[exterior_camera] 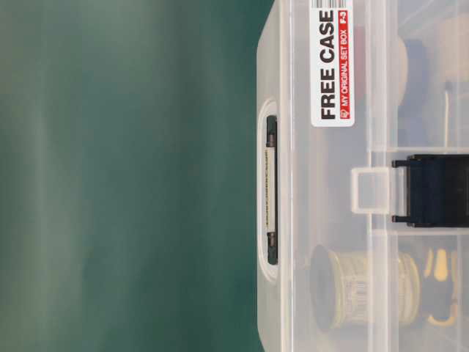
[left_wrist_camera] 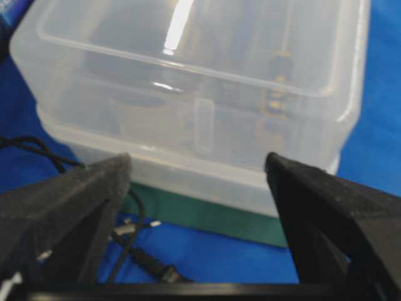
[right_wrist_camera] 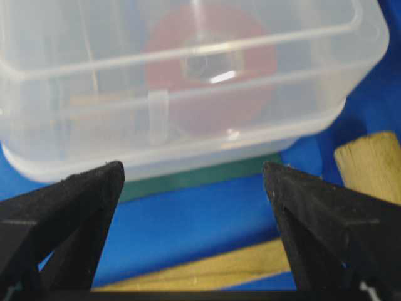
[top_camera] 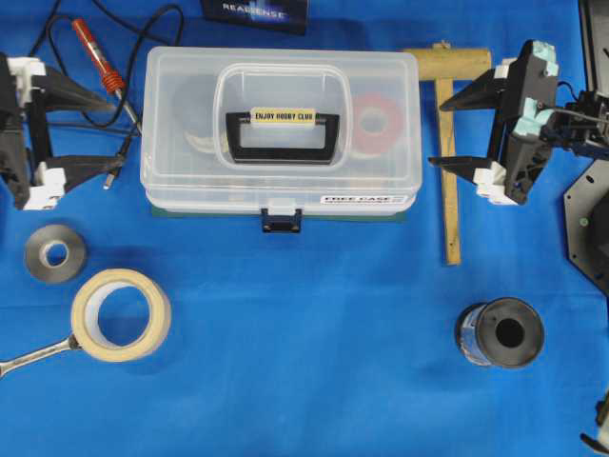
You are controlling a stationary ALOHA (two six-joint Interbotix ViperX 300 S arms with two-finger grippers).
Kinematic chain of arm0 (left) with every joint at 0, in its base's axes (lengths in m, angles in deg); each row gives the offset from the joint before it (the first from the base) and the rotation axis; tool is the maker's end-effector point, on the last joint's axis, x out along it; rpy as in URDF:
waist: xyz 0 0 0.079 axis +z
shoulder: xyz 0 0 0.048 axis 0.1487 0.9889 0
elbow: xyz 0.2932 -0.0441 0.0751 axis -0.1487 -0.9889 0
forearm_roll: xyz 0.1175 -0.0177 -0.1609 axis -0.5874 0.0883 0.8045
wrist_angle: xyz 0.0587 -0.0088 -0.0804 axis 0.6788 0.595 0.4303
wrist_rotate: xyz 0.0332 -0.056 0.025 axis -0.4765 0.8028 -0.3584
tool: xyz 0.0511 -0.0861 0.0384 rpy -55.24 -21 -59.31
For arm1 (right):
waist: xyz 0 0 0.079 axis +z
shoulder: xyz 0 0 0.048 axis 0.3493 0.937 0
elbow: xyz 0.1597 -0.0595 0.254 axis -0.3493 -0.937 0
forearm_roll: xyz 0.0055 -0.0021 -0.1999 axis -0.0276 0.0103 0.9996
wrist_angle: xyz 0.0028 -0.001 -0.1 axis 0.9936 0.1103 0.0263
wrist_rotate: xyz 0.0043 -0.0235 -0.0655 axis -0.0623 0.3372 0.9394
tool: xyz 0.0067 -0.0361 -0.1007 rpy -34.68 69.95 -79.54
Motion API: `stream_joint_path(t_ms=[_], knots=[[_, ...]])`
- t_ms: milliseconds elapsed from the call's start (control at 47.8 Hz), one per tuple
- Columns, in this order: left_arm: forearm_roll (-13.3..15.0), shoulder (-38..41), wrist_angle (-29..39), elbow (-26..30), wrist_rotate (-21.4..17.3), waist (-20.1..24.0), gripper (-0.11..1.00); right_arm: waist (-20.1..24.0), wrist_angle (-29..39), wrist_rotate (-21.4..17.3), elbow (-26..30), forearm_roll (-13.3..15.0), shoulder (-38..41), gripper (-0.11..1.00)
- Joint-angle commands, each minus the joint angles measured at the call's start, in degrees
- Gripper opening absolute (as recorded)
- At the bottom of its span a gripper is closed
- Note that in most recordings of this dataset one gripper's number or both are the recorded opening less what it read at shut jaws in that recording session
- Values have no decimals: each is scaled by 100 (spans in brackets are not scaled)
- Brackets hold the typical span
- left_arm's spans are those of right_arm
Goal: Open the tool box with both arms.
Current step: 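Move both grippers inward to the left and right sides of the clear lid, then grip the lid edges with both grippers and lift it up and back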
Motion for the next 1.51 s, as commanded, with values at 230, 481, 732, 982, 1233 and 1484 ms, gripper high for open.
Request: stream_joint_path(t_ms=[230,481,732,982,1233,1484], knots=[[0,694,-659,334,-18,-35,92,-9,-483,0,316,9,448,88],[0,896,-756,422,-18,-35,92,-9,-615,0,396,9,519,88],[0,738,-756,404,-18,-35,92,-9,-589,0,483,9,404,88],[0,439,-773,378,-18,-26,92,-9,-580,26,501,9,-9,88],[9,79,-844,343,-105,158,92,-18,-633,44,483,62,-334,88],[0,-35,-1239,316,-299,369,92,-114,-738,44,492,97,-404,88]])
